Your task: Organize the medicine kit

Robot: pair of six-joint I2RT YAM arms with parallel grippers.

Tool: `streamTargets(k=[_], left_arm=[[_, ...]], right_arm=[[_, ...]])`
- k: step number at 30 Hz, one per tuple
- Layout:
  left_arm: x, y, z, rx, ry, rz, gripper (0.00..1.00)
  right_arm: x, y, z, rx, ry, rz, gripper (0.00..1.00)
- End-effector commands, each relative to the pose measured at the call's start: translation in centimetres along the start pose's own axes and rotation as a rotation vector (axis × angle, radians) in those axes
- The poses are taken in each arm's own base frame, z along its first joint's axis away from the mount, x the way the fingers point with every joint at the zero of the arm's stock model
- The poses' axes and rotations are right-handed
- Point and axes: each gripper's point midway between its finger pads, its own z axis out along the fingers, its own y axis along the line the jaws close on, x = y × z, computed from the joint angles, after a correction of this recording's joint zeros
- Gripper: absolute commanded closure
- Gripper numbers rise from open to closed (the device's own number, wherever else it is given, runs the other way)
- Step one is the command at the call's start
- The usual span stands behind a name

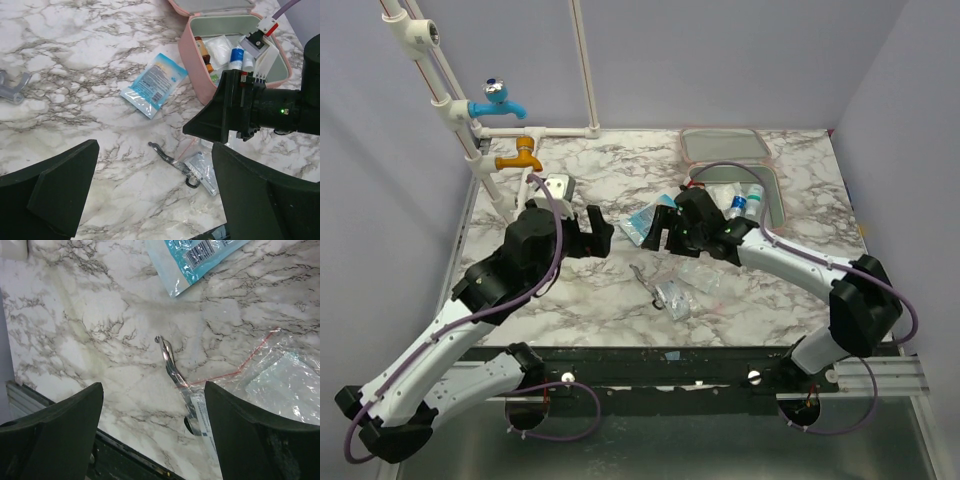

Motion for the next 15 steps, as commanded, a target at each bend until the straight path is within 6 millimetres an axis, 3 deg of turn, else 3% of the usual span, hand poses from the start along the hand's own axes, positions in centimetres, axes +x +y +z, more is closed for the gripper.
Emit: streamTargets(k=[1,4,8,15], left_arm=[[1.0,3.5,-1.3,-0.130,-0.028,0.016,0.01],[1.5,4.6,-2.0,-0.172,-0.026,-0.001,0.01],[2.5,4.1,-2.7,-0.123,0.012,0.008,0.01],[4.4,5.0,-2.7,-0.139,0.056,0.057,0.02]], right_arm=[[-2.3,0.4,1.9,0.094,-0.119,0.119,0.14],[-2.8,0.2,3.1,0.140,-0.166,0.168,0.12],[-3.2,0.0,4.8,0.179,-0.206,0.236,0.10],[-3.7,-0.8,8.8,0.284,-0.231,0.335,0.07]])
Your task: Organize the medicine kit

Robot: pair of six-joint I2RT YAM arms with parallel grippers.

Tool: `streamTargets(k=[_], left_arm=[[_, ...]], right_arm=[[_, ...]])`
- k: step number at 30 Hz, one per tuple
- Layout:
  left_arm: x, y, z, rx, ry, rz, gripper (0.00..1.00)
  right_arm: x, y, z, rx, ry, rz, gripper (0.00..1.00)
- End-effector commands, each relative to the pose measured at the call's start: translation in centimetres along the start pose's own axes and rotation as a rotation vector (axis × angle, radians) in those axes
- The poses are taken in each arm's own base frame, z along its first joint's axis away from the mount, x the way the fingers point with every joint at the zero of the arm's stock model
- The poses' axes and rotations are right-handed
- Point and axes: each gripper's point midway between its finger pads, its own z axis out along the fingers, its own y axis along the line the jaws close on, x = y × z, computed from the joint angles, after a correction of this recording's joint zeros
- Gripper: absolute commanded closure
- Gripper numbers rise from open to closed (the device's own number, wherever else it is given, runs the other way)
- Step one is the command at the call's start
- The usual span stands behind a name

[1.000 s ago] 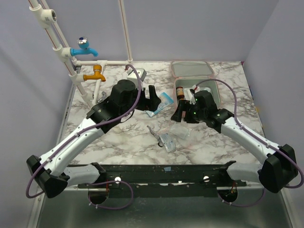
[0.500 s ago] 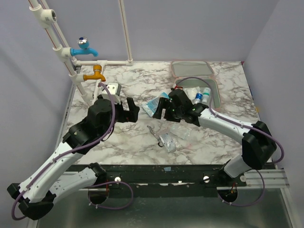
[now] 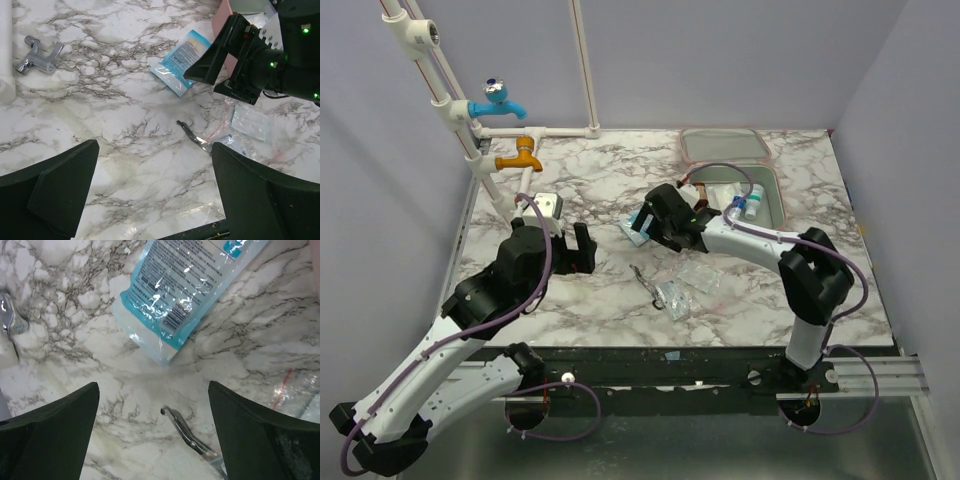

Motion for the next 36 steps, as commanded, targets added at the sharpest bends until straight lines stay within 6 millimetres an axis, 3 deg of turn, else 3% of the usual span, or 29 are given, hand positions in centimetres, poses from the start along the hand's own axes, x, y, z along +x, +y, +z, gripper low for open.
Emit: streamTargets(k=[1,11,20,36], left_arm=[[1.7,1.0,0.0,-0.020,0.034,0.040,0.02],[2.2,1.6,-0.2,-0.029,0.019,0.044,0.02],[2.3,1.5,-0.4,-0.017,0.018,0.035,0.01],[2.4,1.9,-0.2,-0.031,0.016,0.034,0.01]], right_arm=[[-1.5,0.7,2.7,0.085,-0.092,0.091,0.07],[-3.1,0.7,6.6,0.281,-0.156,0.084,0.04],[-3.8,-1.0,7.9,0.371,-0.231,0.074,0.14],[-4.3,-2.3,11.7,0.425,-0.202,0.023,0.22]])
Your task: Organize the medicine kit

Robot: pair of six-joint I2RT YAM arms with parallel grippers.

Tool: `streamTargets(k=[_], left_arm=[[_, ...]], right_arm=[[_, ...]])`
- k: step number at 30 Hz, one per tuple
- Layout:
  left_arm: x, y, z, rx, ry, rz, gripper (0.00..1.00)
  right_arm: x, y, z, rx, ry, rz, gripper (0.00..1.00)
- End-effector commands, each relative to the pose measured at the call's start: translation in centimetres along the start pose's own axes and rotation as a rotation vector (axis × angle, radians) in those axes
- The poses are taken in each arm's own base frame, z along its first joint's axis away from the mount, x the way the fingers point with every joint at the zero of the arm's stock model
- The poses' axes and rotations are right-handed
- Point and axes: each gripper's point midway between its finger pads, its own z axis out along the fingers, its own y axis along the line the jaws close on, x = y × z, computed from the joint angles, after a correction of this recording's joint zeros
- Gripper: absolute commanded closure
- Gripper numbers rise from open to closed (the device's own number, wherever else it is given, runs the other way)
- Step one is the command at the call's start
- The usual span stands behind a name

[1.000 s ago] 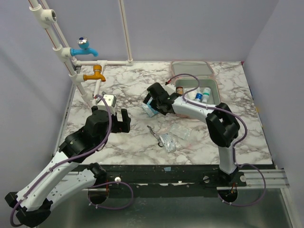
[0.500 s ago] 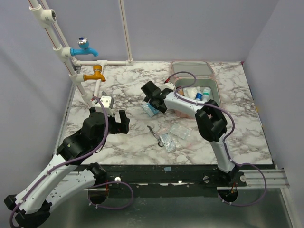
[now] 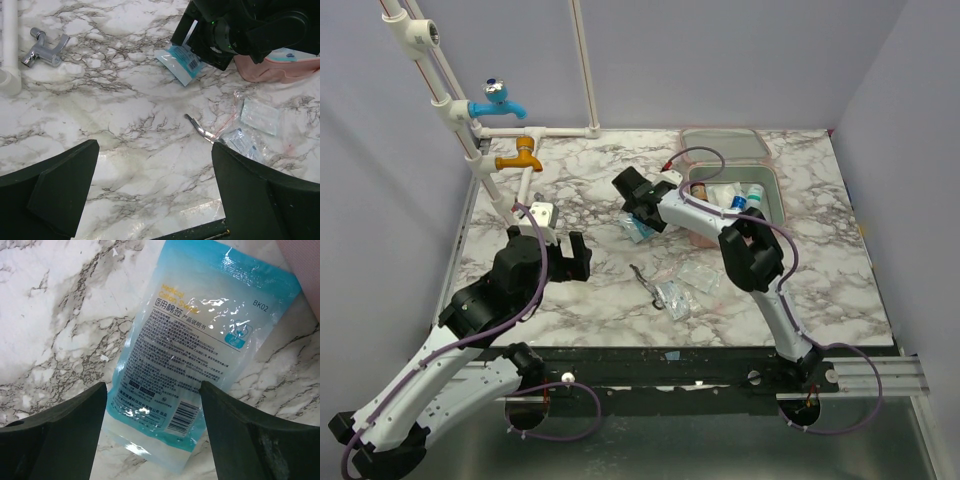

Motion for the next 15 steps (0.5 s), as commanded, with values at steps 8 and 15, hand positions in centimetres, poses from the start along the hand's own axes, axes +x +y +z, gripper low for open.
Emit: streamTargets(k=[8,15], left_arm=[[0.4,0.4,0.5,-0.014,0.017,0.011,0.02],[0.6,0.7,0.7,-0.027,0.023,0.012,0.01]], right_arm=[[1.2,-2.4,2.6,0.079,0.002,-0.127,0.40],[2.6,-3.0,3.2,0.060,0.040,-0.182,0.84]])
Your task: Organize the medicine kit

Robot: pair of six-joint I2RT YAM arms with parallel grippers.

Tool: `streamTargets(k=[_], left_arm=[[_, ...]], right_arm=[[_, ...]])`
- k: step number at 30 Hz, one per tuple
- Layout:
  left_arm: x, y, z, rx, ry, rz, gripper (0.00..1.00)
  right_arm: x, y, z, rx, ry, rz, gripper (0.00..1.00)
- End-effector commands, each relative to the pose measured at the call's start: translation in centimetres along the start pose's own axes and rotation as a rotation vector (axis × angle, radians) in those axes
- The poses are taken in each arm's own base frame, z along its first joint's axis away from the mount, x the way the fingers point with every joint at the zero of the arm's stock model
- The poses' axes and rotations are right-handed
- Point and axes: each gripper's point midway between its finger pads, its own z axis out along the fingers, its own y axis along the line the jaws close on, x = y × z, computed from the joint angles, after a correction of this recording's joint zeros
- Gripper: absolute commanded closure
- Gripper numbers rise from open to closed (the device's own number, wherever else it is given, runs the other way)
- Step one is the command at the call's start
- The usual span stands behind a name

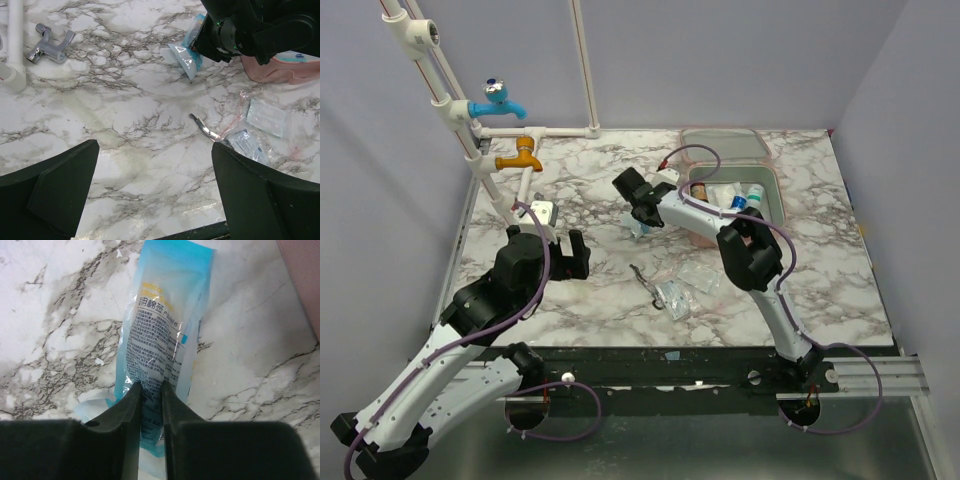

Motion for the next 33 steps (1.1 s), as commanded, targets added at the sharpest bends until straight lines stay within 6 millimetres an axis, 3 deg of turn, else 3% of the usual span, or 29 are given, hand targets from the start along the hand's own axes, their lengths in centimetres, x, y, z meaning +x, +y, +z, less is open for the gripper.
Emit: streamTargets(k=[1,2,6,9,14,18,25,33], left_arm=[[0.4,0.2,0.3,0.000,0.012,0.016,0.01],[0.5,0.2,0.4,-0.004,0.016,0.018,0.01],[0.7,0.3,0.6,-0.013,0.031,0.022,0.02],[0.7,0.4,0.7,-0.018,0.032,0.024,0.02],[0.8,0.6,0.8,-0.029,0.035,0.024,0.02],[1.1,1.0,0.9,-0.044,0.043,0.029,0.02],[1.3,1.1,1.0,-0.051,0.050,0.035,0.01],[1.4,1.0,1.2,-0.051,0.059,0.038,0.02]], right_arm=[[3.0,-2.4,2.4,0.054,0.055,-0.083,0.92],[3.1,-2.4,2.4,0.050,0.062,-0.089,0.99],[3.1,-1.6,1.9,-0.004,0.077,-0.129,0.99],[2.9,0.2,0.6,-0.133,0.094,-0.176,0.99],[2.3,2.9,-3.2,-0.396,0.103,-0.258,0.99],[1.3,4.0,-5.9,-0.502,0.108,-0.347,0.99],[-0.1,3.6,-9.8,-0.591,0.100,-0.484,0.99],[-4.6,0.9,-13.5,-0.534,-0.033,-0.571,0.99]])
